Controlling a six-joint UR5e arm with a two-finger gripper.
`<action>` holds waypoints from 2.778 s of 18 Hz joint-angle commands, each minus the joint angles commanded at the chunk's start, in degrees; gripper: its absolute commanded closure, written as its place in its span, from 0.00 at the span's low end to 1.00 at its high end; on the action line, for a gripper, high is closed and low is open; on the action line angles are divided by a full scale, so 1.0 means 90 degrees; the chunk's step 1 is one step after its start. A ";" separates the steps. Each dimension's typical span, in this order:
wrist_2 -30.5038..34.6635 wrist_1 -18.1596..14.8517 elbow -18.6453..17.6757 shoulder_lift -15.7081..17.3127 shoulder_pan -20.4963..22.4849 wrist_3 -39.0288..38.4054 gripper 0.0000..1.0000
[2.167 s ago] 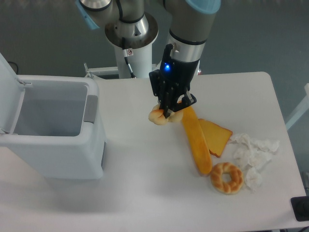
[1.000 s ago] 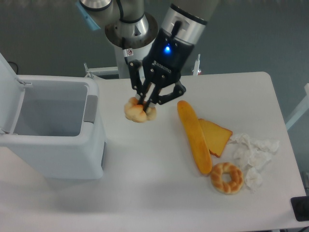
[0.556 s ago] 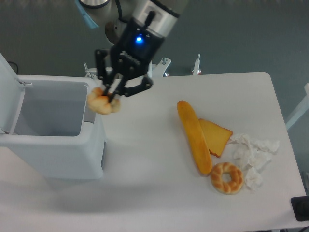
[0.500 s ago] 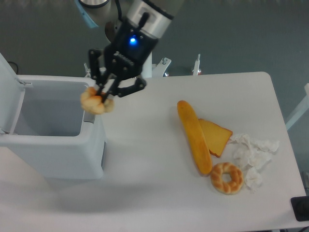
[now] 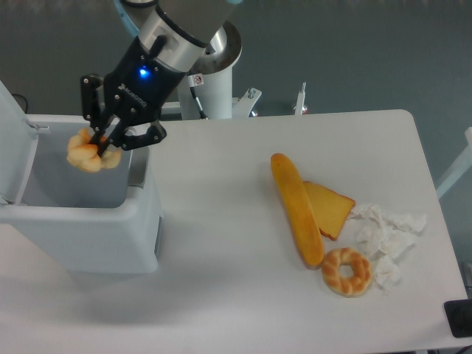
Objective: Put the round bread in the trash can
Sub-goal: 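Carry the held roll over the white trash bin opening, then lower the roll into the bin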
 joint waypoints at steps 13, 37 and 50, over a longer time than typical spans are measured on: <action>0.0010 0.0029 -0.0332 -0.0088 -0.0303 0.0049 1.00; 0.0400 0.0322 -0.0381 -0.0400 -0.0674 0.0557 1.00; 0.0410 0.0322 -0.0576 -0.0352 -0.0694 0.0596 0.95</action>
